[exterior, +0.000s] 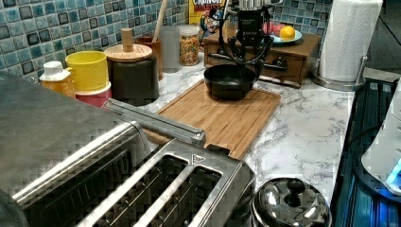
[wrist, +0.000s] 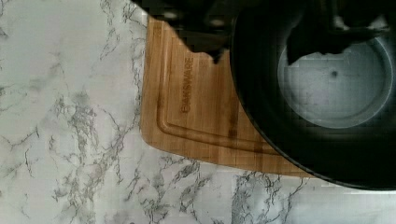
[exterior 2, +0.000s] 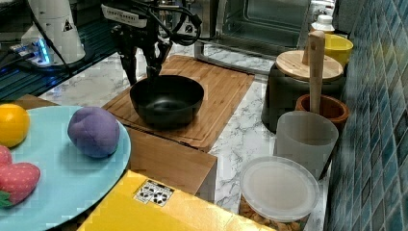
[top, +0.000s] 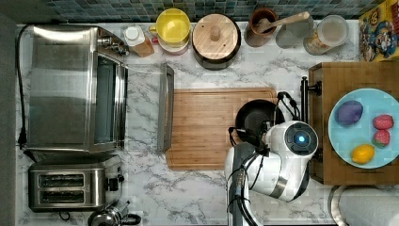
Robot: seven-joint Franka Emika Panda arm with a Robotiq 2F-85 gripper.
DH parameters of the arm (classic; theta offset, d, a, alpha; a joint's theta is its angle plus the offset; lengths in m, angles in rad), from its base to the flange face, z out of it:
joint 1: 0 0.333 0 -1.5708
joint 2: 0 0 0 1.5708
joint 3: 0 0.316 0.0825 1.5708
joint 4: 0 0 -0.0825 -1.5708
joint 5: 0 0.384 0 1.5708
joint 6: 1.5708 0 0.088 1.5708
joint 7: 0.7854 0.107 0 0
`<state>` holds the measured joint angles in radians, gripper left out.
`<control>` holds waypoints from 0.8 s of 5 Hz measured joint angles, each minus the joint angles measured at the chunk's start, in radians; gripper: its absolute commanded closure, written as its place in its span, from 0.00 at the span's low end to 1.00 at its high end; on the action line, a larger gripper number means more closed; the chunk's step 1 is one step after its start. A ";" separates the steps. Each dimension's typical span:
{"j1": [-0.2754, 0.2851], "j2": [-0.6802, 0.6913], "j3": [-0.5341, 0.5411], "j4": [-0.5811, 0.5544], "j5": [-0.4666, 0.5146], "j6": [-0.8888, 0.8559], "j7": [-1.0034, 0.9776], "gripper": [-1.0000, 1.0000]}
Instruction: Put the bowl on the board.
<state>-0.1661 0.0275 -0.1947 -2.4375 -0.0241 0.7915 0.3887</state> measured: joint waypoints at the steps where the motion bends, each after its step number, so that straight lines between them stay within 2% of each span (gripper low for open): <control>1: -0.002 0.000 -0.002 0.004 0.000 0.002 0.000 0.50; 4: -0.004 0.001 0.011 0.010 0.002 -0.063 0.000 0.50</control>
<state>-0.1698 0.0281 -0.1836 -2.4277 -0.0225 0.7285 0.3889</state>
